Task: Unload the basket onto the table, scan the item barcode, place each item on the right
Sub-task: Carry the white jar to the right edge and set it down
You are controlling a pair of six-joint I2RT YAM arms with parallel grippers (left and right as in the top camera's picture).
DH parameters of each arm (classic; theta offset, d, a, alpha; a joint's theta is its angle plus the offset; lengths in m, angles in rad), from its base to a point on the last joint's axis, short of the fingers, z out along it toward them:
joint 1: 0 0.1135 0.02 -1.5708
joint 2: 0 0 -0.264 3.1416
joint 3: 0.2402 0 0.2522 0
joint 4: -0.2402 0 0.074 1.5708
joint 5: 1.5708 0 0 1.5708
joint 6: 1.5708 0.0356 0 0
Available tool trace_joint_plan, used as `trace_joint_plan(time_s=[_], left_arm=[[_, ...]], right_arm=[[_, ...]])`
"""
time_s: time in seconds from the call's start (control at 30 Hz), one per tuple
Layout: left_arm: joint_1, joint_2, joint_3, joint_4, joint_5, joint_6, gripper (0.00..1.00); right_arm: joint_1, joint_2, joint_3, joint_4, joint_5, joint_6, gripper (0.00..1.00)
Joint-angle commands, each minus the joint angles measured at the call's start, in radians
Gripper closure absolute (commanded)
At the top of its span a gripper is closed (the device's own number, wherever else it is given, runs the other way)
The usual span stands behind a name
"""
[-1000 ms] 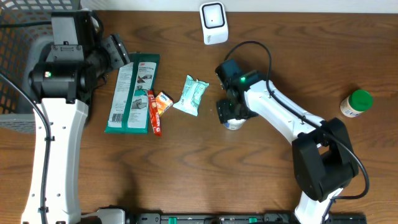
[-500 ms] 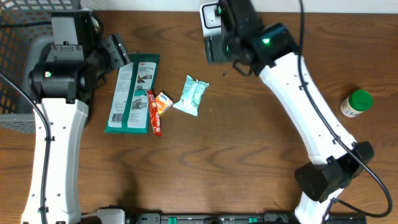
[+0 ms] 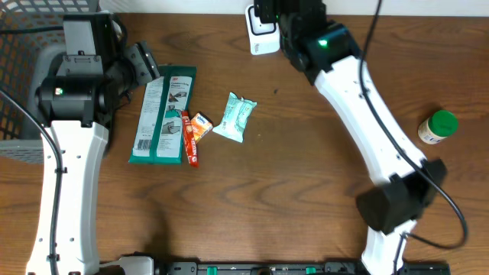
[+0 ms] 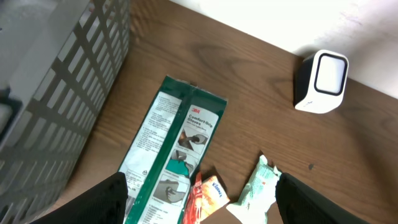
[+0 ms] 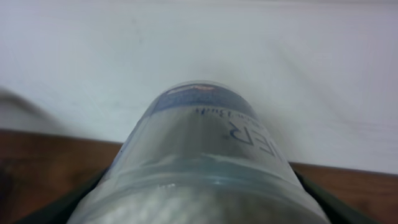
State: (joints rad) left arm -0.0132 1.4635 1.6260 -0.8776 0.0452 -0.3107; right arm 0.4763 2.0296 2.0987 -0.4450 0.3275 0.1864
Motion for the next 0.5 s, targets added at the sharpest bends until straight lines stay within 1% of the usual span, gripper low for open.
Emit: trace_joint_plan(time_s=[0.0, 0.27, 0.37, 0.47], left_arm=[[0.006, 0.002, 0.008, 0.0, -0.009, 0.002, 0.23], [0.006, 0.002, 0.008, 0.0, -0.009, 0.002, 0.23], [0.006, 0.002, 0.008, 0.0, -0.009, 0.002, 0.23], [0.006, 0.002, 0.008, 0.0, -0.009, 0.002, 0.23]], right_arm=[[-0.032, 0.138, -0.016, 0.116, 0.023, -0.047, 0.99], [-0.048, 0.349, -0.016, 0.521, 0.023, -0.343, 0.99], [-0.048, 0.4, -0.016, 0.635, 0.023, -0.421, 0.99], [-0.048, 0.439, -0.016, 0.691, 0.01, -0.451, 0.99]])
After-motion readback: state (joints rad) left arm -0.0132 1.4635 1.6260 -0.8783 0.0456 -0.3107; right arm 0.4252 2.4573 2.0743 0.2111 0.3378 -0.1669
